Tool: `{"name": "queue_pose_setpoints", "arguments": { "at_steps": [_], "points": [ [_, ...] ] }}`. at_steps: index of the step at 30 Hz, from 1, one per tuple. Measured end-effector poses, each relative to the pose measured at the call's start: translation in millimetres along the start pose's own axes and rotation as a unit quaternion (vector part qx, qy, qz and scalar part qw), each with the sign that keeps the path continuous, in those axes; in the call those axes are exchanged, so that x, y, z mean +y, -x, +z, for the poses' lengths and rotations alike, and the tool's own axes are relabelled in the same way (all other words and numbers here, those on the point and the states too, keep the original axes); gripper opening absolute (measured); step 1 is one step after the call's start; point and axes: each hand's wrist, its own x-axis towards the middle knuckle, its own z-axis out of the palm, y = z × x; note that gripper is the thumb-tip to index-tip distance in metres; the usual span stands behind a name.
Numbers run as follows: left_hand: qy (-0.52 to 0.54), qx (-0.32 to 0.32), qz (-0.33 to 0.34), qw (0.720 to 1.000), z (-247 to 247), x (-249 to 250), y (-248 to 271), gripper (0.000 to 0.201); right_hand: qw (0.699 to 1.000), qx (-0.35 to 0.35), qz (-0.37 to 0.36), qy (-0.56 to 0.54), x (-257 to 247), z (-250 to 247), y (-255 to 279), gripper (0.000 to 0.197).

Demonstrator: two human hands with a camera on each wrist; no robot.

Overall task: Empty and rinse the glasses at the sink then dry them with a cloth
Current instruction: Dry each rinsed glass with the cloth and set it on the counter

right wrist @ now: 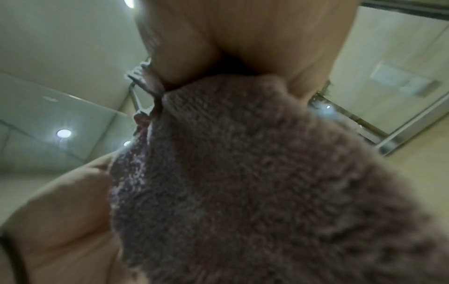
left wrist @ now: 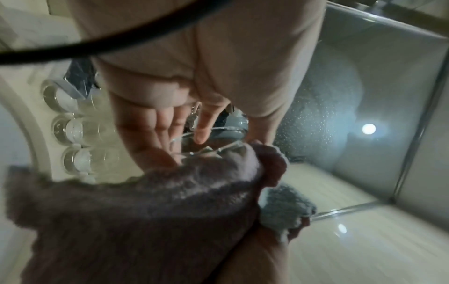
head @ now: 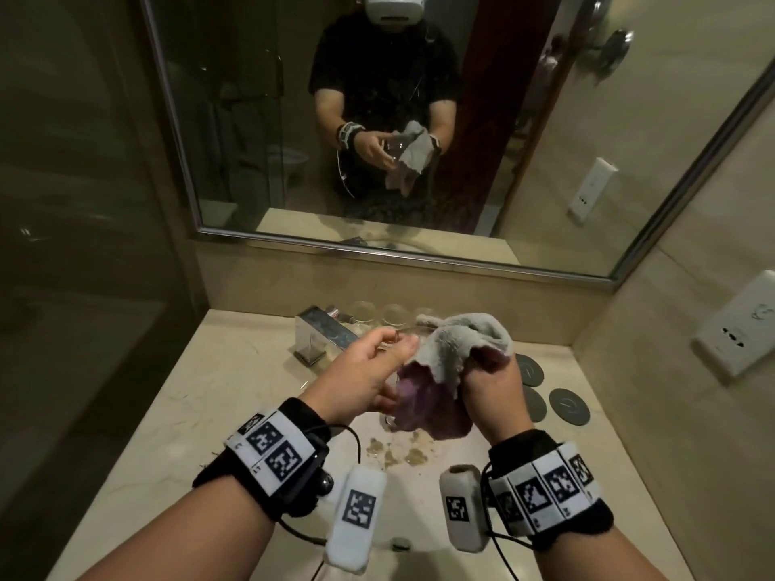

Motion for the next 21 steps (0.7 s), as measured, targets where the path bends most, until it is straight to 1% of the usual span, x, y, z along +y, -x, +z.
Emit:
{"name": "queue_pose_setpoints", "arguments": {
  "at_steps": [1,2,3,4,5,6,7,8,10,11,12,13,14,15,16,17,18,19,21],
  "points": [
    [-0.033,-0.005,0.032,0.999,0,0,3,0.065,1.000,0.012,0.023,0.001,2,-2,-1,0.026],
    [-0.081,-0.011,0.075,0.994,0,-1,5,0.062,0.997,0.019,0.071,-0.010,7,-5,-4,0.014],
    [-0.138,-0.019,0.117,0.983,0,-2,7,0.059,0.989,0.010,0.143,-0.037,9,-8,-8,0.013],
    [-0.190,-0.028,0.147,0.970,1,-3,9,0.059,0.973,-0.009,0.217,-0.072,11,-12,-9,0.021],
    [-0.224,-0.034,0.170,0.959,3,-5,9,0.060,0.954,-0.033,0.276,-0.109,10,-15,-8,0.030],
    [-0.235,-0.038,0.180,0.954,3,-7,10,0.061,0.940,-0.048,0.308,-0.140,10,-16,-7,0.033],
    [-0.222,-0.039,0.181,0.957,4,-6,11,0.061,0.935,-0.049,0.312,-0.163,9,-18,-5,0.034],
    [-0.204,-0.034,0.173,0.963,3,-6,11,0.060,0.935,-0.033,0.302,-0.185,11,-20,-3,0.035],
    [-0.149,-0.007,0.147,0.978,2,-6,10,0.059,0.939,0.035,0.269,-0.213,20,-29,-4,0.039],
    [-0.095,0.005,0.124,0.988,1,-6,10,0.061,0.945,0.077,0.246,-0.204,24,-35,-5,0.037],
    [-0.022,0.010,0.093,0.995,1,-8,10,0.064,0.951,0.115,0.226,-0.178,28,-41,-7,0.030],
    [0.069,0.011,0.056,0.996,0,-10,9,0.065,0.958,0.142,0.211,-0.134,31,-46,-9,0.023],
    [0.168,0.006,0.019,0.986,1,-11,10,0.063,0.963,0.163,0.201,-0.080,33,-48,-9,0.018],
    [0.247,-0.002,-0.011,0.969,1,-11,11,0.059,0.964,0.180,0.193,-0.040,35,-50,-8,0.017],
    [0.295,-0.011,-0.035,0.955,1,-12,13,0.061,0.963,0.198,0.184,-0.012,37,-51,-6,0.020],
    [0.327,-0.027,-0.055,0.943,2,-13,15,0.071,0.963,0.204,0.174,-0.003,36,-51,-4,0.023],
    [0.350,-0.048,-0.070,0.933,4,-13,17,0.083,0.965,0.195,0.174,-0.012,34,-49,-3,0.026],
    [0.367,-0.067,-0.083,0.924,7,-14,18,0.092,0.968,0.166,0.185,-0.040,30,-45,0,0.026],
    [0.390,-0.083,-0.103,0.911,13,-15,20,0.098,0.972,0.086,0.206,-0.079,26,-32,5,0.025]
  ]
}}
